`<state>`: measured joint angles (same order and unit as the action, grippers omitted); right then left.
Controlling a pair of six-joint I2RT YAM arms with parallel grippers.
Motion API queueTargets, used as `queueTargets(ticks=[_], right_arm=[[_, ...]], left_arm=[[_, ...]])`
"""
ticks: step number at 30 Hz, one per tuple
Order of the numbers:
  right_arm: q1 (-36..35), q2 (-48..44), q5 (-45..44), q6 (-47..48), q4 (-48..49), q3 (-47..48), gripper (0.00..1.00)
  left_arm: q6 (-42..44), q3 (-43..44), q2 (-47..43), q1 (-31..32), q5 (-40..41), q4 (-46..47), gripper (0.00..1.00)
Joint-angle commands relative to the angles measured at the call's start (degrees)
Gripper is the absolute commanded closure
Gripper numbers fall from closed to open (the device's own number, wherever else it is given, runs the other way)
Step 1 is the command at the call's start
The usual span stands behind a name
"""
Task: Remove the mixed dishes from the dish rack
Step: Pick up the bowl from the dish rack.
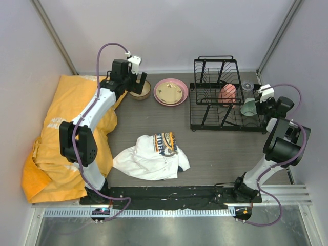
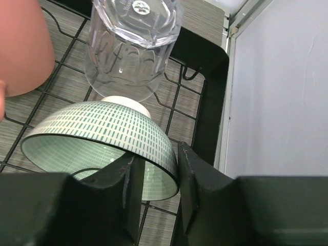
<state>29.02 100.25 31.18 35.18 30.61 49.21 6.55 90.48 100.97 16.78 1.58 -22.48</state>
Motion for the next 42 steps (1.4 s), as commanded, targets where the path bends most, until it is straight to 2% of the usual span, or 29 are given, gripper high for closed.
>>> queueTargets(ticks=[1,9,17,42], right_arm=[[0.0,0.9,2.0,-2.4,3.2,1.9,0.68],[0.0,1.4,2.5,-3.8,3.3,2.5,0.82],[0.0,0.1,3.0,-3.8,2.4,1.9,0.90],[0.1,-15.4,1.0,-5.3,-1.8,0.4,0.94]], left_arm=[[0.9,1.3,-1.1,0.3,0.9,2.6,0.00],[0.8,1.5,-0.7,0.3,0.9,2.9,0.00],[1.0,0.3,-0.8,0.3,1.1,3.5,0.00],[-0.9,-0.1,-0.5,0.4,-1.1,4.9,0.00]])
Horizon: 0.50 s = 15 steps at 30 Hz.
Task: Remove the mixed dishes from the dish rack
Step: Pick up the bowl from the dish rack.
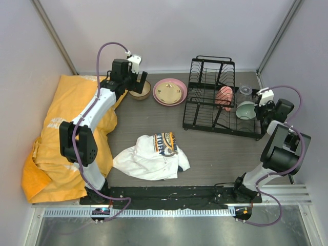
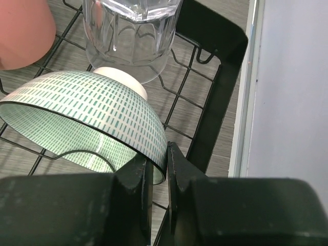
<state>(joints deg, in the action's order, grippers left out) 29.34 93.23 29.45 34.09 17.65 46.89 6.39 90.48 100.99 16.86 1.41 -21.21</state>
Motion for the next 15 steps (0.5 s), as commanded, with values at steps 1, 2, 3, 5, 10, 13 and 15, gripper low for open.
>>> queueTargets(ticks=[1,2,3,5,10,13,15], right_arm=[[-0.3,-8.7,2.5,-4.1,11.5,2.6,0.93],[-0.3,-8.9,1.9,-4.1,12.0,2.4,0.93],[-0.3,-9.0,1.8,-4.2,12.3,2.2,0.93],[-0.3,-9.3,0.9,-4.5,14.8,1.0,0.93],[-0.3,-8.5,-0.3,-4.5,19.8,-2.4,0.93],[-0.3,-8.2,-0.6,-4.7,22.0,-3.7,0.93],[-0.3,-8.2,-0.4,-5.0,22.3,-3.7,0.94]], left_arm=[[-0.9,-0.2,-0.6,0.3,-0.9,3.7,0.00],[-0.9,-0.2,-0.4,0.3,-1.0,3.7,0.00],[-1.3,-0.2,-0.4,0.3,-1.0,3.8,0.01],[-1.6,-0.2,-0.3,0.3,-1.1,3.9,0.01],[-2.5,0.0,0.6,0.4,-1.1,3.9,0.01],[-2.7,0.3,1.0,0.5,-0.9,4.0,0.01],[-2.7,0.5,1.2,0.6,-0.6,3.9,0.01]])
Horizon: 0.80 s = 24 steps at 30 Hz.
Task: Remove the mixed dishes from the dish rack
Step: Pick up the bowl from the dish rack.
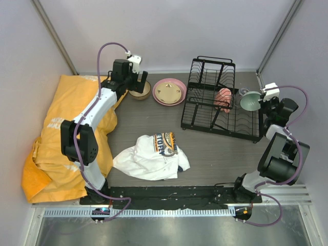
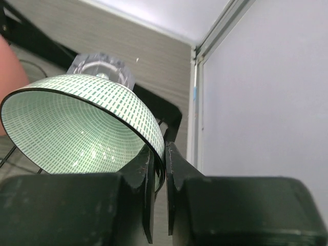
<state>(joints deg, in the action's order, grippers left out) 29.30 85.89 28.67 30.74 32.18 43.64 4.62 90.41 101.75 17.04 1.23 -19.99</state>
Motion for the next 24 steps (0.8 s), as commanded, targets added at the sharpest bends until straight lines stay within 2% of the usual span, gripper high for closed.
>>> queueTargets(ticks=[1,11,24], right_arm=[[-0.3,-0.9,0.4,-2.0,7.6,-0.4,0.94],[-0.2,-6.4,0.6,-2.3,-0.2,1.6,0.93],[-0.2,-19.0,-0.1,-2.3,-22.1,10.7,0.93]], left_arm=[[-0.9,0.6,0.5,0.5,-0.3,2.7,0.01],[-1.1,0.9,-0.1,1.3,-0.4,2.2,0.01],[-2.4,0.5,-6.8,4.0,-8.6,-0.2,0.01]])
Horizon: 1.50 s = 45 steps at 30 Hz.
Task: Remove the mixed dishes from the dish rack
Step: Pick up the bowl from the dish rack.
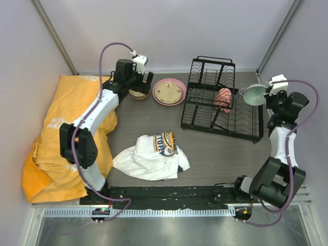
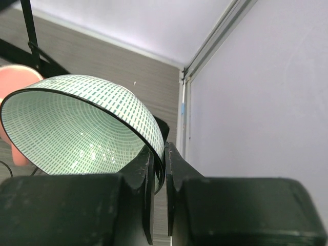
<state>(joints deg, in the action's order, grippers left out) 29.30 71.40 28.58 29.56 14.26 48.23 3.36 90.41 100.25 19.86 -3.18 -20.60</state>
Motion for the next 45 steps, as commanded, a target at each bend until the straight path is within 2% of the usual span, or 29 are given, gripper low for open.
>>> queueTargets(ticks=[1,9,18,21,26,32,39,45], right_arm=[[-0.2,-5.1,0.0,-1.2,-5.5,7.0,0.93],[-0.3,-10.0,3.7,-5.4,-17.6,18.6,0.93],[-3.4,-12.3,6.7,-12.8,-23.0,27.4,0.93],[-5.2,-12.6,7.0,-15.6,-24.1,28.9,0.93],[-12.3,-13.0,2.6,-17.4,-25.8,29.8,0.93],[-24.8,-12.4,-10.0,-18.7,-25.4,29.1,0.94],[-36.7,-11.1,-20.7,-19.3,-24.6,27.6,0.94],[-40.8,-10.0,-23.4,-20.4,-24.5,27.3,0.94]], left_arm=[[-1.2,0.6,-5.8,1.4,-5.0,0.1,0.01],[-2.9,3.8,-11.1,4.7,-14.6,-3.0,0.02],[-5.4,10.3,-13.6,12.0,-16.2,-6.8,0.02],[-6.6,12.3,-13.4,15.3,-13.7,-7.0,0.02],[-8.1,15.1,-12.6,21.6,-2.4,-6.6,0.03],[-8.4,17.7,-11.3,29.4,7.9,-7.1,0.04],[-7.7,20.1,-9.1,32.8,12.1,-7.6,0.04],[-7.5,22.0,-6.7,34.3,13.6,-8.1,0.05]])
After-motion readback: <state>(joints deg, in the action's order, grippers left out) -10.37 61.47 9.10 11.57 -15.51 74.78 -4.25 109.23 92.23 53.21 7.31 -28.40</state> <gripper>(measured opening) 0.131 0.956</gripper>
